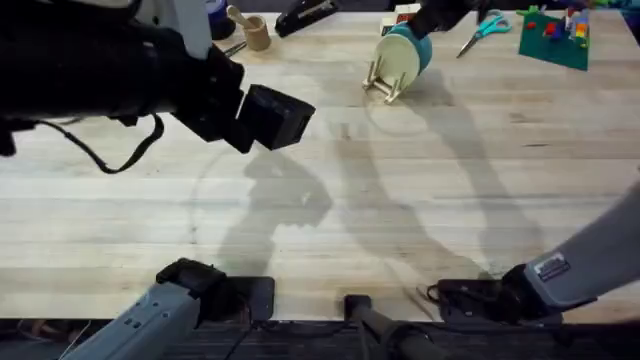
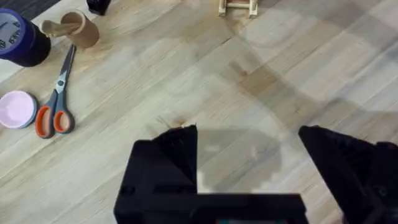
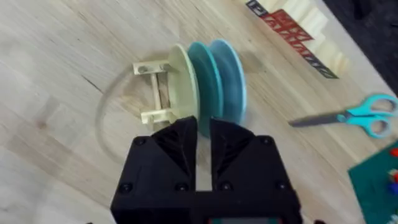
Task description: Pick up the plates from the table one by one and place each into a slot on the dish rack.
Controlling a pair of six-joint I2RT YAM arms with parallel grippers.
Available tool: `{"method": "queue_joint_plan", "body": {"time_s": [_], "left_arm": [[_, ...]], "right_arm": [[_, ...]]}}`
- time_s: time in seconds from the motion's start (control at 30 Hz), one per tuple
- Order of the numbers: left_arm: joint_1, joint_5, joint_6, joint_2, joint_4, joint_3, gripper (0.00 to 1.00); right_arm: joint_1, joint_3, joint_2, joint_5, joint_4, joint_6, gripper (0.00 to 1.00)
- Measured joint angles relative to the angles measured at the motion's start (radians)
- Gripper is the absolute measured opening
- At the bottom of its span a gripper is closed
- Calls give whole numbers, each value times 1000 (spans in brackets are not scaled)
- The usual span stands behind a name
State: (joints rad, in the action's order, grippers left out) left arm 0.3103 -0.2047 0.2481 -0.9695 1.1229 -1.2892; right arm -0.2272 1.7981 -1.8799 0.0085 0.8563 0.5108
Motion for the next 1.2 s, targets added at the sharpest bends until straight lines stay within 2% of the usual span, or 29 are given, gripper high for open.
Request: {"method": "queue_joint_plan", "body": {"time_s": [0.1,0.23,0.3,0.33,0.37,0.4,0.77,0.93,1.03,1.2], "left_arm": [[0,0,0,0,0,0,993],[0,0,0,0,0,0,994],[0,0,0,0,0,0,994],[0,0,0,0,0,0,994],[0,0,0,0,0,0,994],[0,0,0,0,0,0,994],[0,0,0,0,0,0,993],[0,0,-1,0,11,0,993],[0,0,-1,0,31,0,993],[0,0,-1,0,48,0,993]], "right_arm": [[0,0,88,5,42,-10,352],[0,6,200,7,101,-24,645],[0,8,243,7,146,-28,708],[0,8,260,7,170,-36,787],[0,8,274,7,194,-37,919],[0,8,290,7,219,-40,975],[0,8,464,7,373,-136,996],[0,5,501,6,449,-220,996],[0,-37,528,-6,452,-247,996],[0,-181,590,-20,435,-280,996]]}}
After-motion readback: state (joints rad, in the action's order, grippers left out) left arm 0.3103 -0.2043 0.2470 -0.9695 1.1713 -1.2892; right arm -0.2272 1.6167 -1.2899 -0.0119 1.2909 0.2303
